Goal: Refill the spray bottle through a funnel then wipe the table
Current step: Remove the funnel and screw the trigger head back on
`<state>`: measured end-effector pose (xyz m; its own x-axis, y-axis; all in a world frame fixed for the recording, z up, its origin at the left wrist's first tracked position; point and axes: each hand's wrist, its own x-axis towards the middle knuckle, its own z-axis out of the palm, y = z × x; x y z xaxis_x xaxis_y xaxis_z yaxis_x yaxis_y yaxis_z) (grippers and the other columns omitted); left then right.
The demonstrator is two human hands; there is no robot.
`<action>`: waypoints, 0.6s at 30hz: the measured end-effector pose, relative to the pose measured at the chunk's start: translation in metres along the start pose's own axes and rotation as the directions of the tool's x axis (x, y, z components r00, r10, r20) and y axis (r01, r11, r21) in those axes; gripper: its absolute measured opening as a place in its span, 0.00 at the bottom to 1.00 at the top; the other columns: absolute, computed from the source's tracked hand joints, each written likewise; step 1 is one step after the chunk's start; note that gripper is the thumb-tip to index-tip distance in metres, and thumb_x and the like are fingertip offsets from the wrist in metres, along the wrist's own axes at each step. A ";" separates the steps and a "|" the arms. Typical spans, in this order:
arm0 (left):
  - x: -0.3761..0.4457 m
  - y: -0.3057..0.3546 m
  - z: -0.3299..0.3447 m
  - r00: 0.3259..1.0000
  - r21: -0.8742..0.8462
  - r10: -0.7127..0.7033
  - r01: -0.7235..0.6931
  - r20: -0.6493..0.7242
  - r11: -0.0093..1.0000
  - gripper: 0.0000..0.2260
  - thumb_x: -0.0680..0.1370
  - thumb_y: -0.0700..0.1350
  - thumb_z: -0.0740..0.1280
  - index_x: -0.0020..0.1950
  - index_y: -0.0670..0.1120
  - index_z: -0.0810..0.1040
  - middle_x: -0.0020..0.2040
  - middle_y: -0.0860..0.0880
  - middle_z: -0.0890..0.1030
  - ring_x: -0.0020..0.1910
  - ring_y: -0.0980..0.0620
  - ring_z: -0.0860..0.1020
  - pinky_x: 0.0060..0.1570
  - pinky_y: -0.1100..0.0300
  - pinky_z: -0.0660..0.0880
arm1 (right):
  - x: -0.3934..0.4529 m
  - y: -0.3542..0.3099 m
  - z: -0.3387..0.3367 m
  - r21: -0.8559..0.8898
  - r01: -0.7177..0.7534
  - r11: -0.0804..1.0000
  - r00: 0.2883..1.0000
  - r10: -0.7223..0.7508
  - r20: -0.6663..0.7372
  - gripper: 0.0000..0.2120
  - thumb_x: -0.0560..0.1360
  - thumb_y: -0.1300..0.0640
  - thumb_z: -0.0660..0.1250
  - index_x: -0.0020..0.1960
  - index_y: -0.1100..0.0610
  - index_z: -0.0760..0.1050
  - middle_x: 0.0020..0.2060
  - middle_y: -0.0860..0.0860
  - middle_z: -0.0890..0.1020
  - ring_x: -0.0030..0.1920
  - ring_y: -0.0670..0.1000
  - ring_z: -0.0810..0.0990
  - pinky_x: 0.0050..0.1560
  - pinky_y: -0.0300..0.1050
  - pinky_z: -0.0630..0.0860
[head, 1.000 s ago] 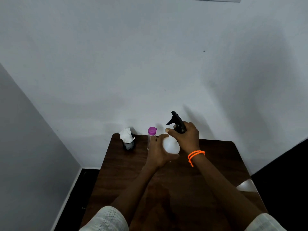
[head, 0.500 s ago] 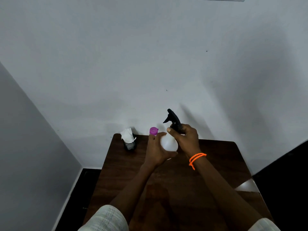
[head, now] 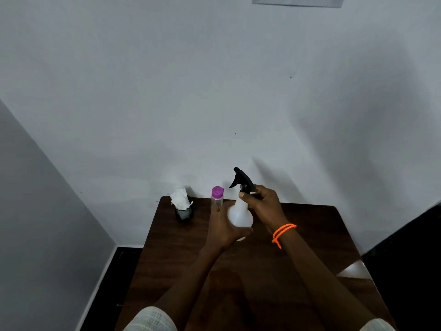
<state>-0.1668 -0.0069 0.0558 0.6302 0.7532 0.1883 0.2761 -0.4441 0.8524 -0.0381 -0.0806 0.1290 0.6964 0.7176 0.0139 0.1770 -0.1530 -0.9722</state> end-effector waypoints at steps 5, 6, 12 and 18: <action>-0.007 0.005 0.013 0.999 0.020 -0.048 0.048 0.003 0.999 0.39 0.55 0.60 0.82 0.63 0.54 0.75 0.62 0.49 0.70 0.57 0.54 0.72 0.54 0.62 0.73 | 0.002 0.003 -0.010 -0.104 -0.006 0.995 0.998 -0.001 -0.067 0.14 0.63 0.42 0.81 0.35 0.51 0.82 0.34 0.50 0.85 0.40 0.52 0.85 0.45 0.56 0.83; -0.009 0.007 0.017 0.998 0.026 -0.059 0.058 0.006 0.998 0.40 0.54 0.61 0.81 0.64 0.54 0.75 0.61 0.49 0.70 0.57 0.54 0.72 0.54 0.60 0.73 | 0.001 0.003 -0.012 -0.150 0.012 0.989 0.997 -0.023 -0.074 0.14 0.64 0.43 0.81 0.32 0.50 0.80 0.31 0.49 0.83 0.37 0.50 0.84 0.41 0.51 0.81; -0.018 0.019 0.033 0.995 -0.009 -0.098 0.098 0.011 0.995 0.41 0.55 0.56 0.84 0.66 0.54 0.75 0.58 0.53 0.71 0.57 0.56 0.73 0.54 0.62 0.73 | -0.008 0.006 -0.028 -0.223 0.091 0.971 0.990 -0.113 -0.086 0.14 0.65 0.43 0.81 0.31 0.44 0.77 0.30 0.43 0.81 0.34 0.38 0.80 0.36 0.31 0.73; -0.032 0.026 0.040 0.994 -0.073 -0.108 0.107 -0.013 0.992 0.36 0.56 0.52 0.85 0.61 0.54 0.78 0.56 0.54 0.79 0.56 0.55 0.79 0.51 0.47 0.81 | -0.014 0.013 -0.054 -0.052 0.065 0.997 0.967 -0.050 0.250 0.09 0.73 0.51 0.77 0.52 0.50 0.85 0.49 0.49 0.87 0.52 0.48 0.85 0.59 0.58 0.81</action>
<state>-0.1510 -0.0620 0.0521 0.5874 0.8030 0.1009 0.2887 -0.3243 0.9008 -0.0080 -0.1296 0.1292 0.4904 0.8715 0.0035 0.2579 -0.1413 -0.9558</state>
